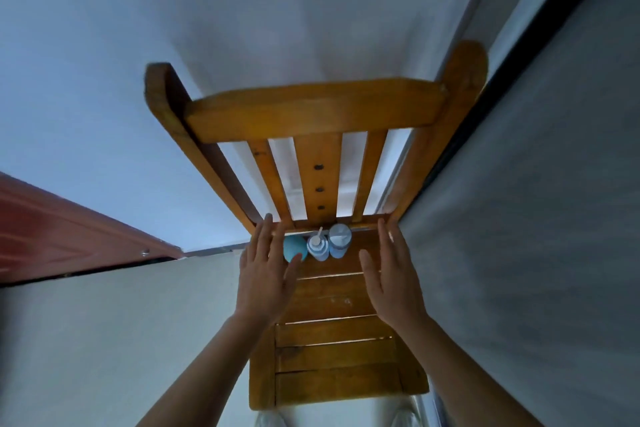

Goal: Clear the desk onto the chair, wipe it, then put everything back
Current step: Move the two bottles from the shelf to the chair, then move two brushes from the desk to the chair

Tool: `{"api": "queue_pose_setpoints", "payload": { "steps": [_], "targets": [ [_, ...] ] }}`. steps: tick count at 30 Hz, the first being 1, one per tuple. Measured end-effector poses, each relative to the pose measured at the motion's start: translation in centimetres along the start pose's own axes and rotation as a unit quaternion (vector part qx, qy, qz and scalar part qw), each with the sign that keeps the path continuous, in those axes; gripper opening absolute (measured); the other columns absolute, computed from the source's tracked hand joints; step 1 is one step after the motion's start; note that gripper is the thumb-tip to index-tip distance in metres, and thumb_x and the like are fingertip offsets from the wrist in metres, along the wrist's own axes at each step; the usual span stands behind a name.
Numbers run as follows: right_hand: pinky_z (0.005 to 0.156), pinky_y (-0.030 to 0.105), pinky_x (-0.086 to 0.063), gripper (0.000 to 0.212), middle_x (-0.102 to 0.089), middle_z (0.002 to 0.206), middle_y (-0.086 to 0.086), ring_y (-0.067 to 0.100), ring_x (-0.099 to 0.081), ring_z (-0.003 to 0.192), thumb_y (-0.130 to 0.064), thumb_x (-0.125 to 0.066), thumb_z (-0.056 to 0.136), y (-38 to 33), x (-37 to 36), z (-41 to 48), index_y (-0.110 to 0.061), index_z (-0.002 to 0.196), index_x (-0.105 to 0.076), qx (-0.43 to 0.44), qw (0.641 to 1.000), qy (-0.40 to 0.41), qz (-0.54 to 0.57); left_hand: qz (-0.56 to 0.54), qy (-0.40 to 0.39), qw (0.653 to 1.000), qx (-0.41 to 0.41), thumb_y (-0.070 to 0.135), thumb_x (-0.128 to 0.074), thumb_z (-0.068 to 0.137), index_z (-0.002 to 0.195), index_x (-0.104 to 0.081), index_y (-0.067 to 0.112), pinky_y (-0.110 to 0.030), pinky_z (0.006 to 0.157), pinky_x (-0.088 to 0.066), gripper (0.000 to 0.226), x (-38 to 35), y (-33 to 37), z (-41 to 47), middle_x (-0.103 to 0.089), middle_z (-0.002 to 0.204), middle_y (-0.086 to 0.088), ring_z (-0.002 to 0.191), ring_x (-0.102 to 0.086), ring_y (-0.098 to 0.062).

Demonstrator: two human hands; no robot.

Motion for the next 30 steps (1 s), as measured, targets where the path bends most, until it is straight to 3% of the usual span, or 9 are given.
{"api": "queue_pose_setpoints", "payload": {
  "steps": [3,8,13,17,20,23,30],
  "targets": [
    [0.116,0.054,-0.036,0.065,-0.013,0.168,0.007,0.029,-0.019,0.153,-0.059,-0.025,0.103,-6.0,6.6,1.9,-0.024,0.158,-0.024,0.103,0.991,0.077,-0.039,0.033,0.097,0.994,-0.046,0.047,-0.035,0.1,0.154,-0.031,0.02,-0.06,0.118,-0.02,0.061,9.5,3.0,0.2,-0.015,0.165,-0.005,0.153,-0.01,-0.027],
    [0.125,0.051,-0.009,0.069,-0.004,0.168,0.013,0.033,-0.004,0.155,-0.06,-0.031,0.101,-18.0,15.6,4.3,-0.026,0.16,-0.019,0.257,0.95,0.144,-0.098,0.136,0.221,0.963,-0.076,0.048,-0.03,0.102,0.153,-0.033,0.014,-0.062,0.117,-0.017,0.061,26.8,6.7,-1.1,-0.019,0.163,-0.014,0.152,-0.013,-0.034],
    [0.124,0.053,-0.007,0.075,0.007,0.168,0.014,0.032,0.005,0.155,-0.059,-0.037,0.102,-30.8,18.8,-0.9,-0.022,0.161,-0.01,0.374,0.921,0.105,-0.013,0.205,0.266,0.937,0.093,0.053,-0.021,0.104,0.157,-0.021,0.017,-0.059,0.12,-0.013,0.064,38.7,7.7,-14.1,-0.008,0.165,-0.013,0.153,-0.004,-0.032],
    [0.125,0.053,-0.006,0.072,0.001,0.168,0.016,0.034,-0.001,0.155,-0.056,-0.037,0.102,-42.3,21.0,-8.9,-0.02,0.16,-0.016,0.477,0.873,0.068,0.074,0.258,0.289,0.903,0.185,0.049,-0.029,0.102,0.155,-0.026,0.014,-0.062,0.117,-0.017,0.064,46.1,6.7,-27.7,-0.011,0.165,-0.016,0.152,-0.007,-0.034],
    [0.121,0.057,-0.018,0.071,-0.006,0.167,0.019,0.036,-0.008,0.154,-0.055,-0.041,0.102,-49.8,21.9,-16.4,-0.018,0.159,-0.022,0.559,0.818,0.064,0.117,0.285,0.348,0.86,0.242,0.048,-0.034,0.102,0.153,-0.032,0.012,-0.061,0.117,-0.018,0.063,51.5,5.6,-37.7,-0.017,0.163,-0.019,0.151,-0.013,-0.037],
    [0.12,0.057,-0.021,0.072,-0.008,0.166,0.02,0.038,-0.012,0.153,-0.054,-0.043,0.101,-55.9,21.4,-25.0,-0.016,0.158,-0.024,0.614,0.771,0.061,0.156,0.301,0.387,0.819,0.299,0.05,-0.03,0.103,0.154,-0.031,0.013,-0.058,0.12,-0.011,0.063,55.5,3.9,-48.1,-0.013,0.164,-0.016,0.152,-0.008,-0.033],
    [0.121,0.057,-0.018,0.074,0.002,0.167,0.017,0.038,-0.005,0.154,-0.058,-0.039,0.101,-66.6,14.7,-49.0,-0.022,0.161,-0.015,0.697,0.69,-0.036,0.19,0.335,0.41,0.741,0.413,0.05,-0.035,0.1,0.152,-0.034,0.017,-0.061,0.118,-0.011,0.061,57.7,-1.9,-74.3,-0.015,0.164,-0.012,0.152,-0.011,-0.03]
  ]
}}
Point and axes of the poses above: each hand's wrist, its own z-axis towards the middle knuckle, its own x-axis out of the back of the hand, y = z × x, the point moved 4 cm from there along z, towards the middle knuckle
